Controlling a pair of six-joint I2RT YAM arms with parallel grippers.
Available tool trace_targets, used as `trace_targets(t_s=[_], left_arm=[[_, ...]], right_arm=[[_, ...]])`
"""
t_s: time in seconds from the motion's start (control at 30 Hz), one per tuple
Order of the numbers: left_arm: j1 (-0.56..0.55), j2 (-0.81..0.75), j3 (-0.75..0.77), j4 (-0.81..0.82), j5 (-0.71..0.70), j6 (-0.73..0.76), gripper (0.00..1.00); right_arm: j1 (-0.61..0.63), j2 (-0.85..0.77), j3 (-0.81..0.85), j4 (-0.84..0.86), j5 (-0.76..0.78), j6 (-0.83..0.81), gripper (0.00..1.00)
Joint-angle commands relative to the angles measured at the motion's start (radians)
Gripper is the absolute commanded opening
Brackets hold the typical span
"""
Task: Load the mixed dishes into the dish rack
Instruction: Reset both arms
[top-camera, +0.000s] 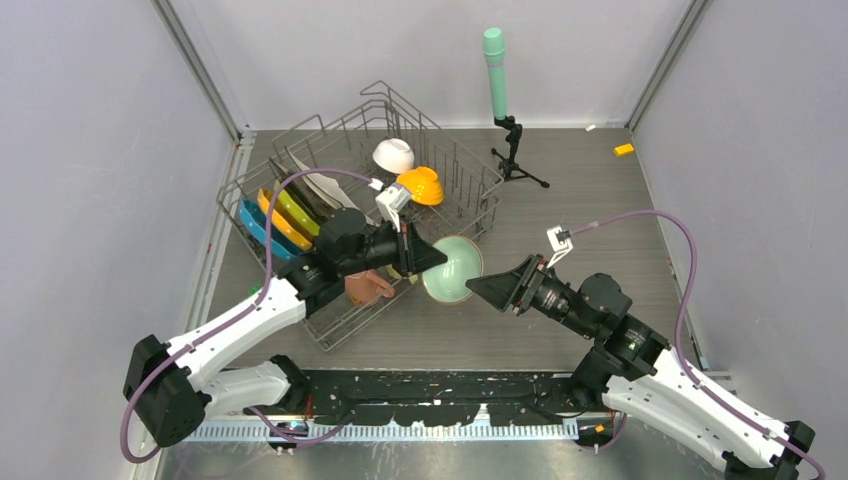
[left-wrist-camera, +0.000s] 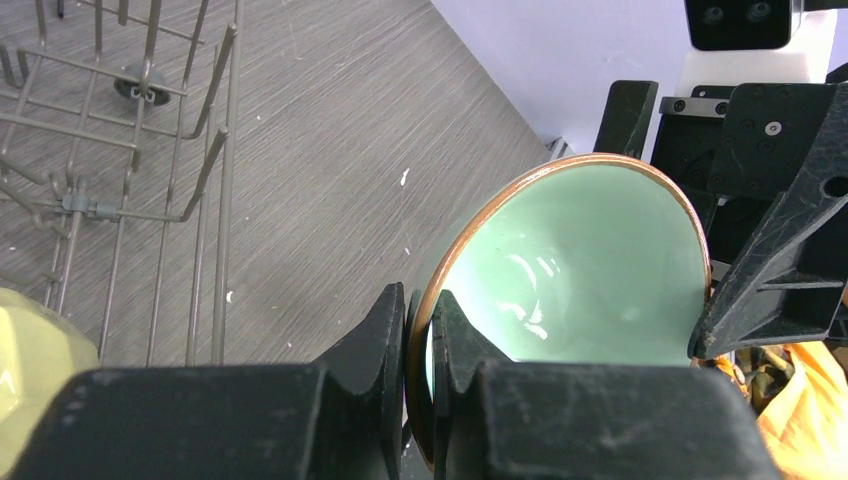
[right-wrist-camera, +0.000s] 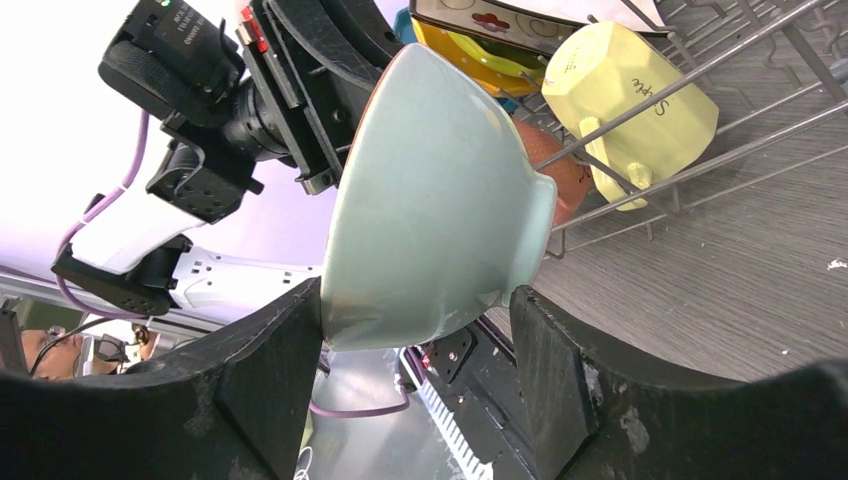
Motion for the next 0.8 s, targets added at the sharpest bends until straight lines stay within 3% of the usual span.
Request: trace_targets(t_s=[0.0, 0.17, 0.33, 0.77], left_arm=[[0.036, -0.041, -0.011, 0.232, 0.101, -0.08, 0.0], [0.052, -0.044, -0.029, 0.25, 0.097, -0.1, 0.0], [0.064, -0.064, -0.039, 0.239, 0.079, -0.095, 0.0], [0.066, -0.026, -0.051, 0.345, 0.126, -0.172, 0.0]], right_arm=[[-0.001, 0.013, 0.037, 0.035, -0.014, -0.002, 0.72], [-0.001, 0.021, 0.04, 0.033, -0.003, -0.002, 0.78], [-0.001, -0.007, 0.049, -0.049, 0.123, -0.018, 0.8], [-0.001, 0.099, 0.028, 0.134, 0.016, 0.009, 0.8]])
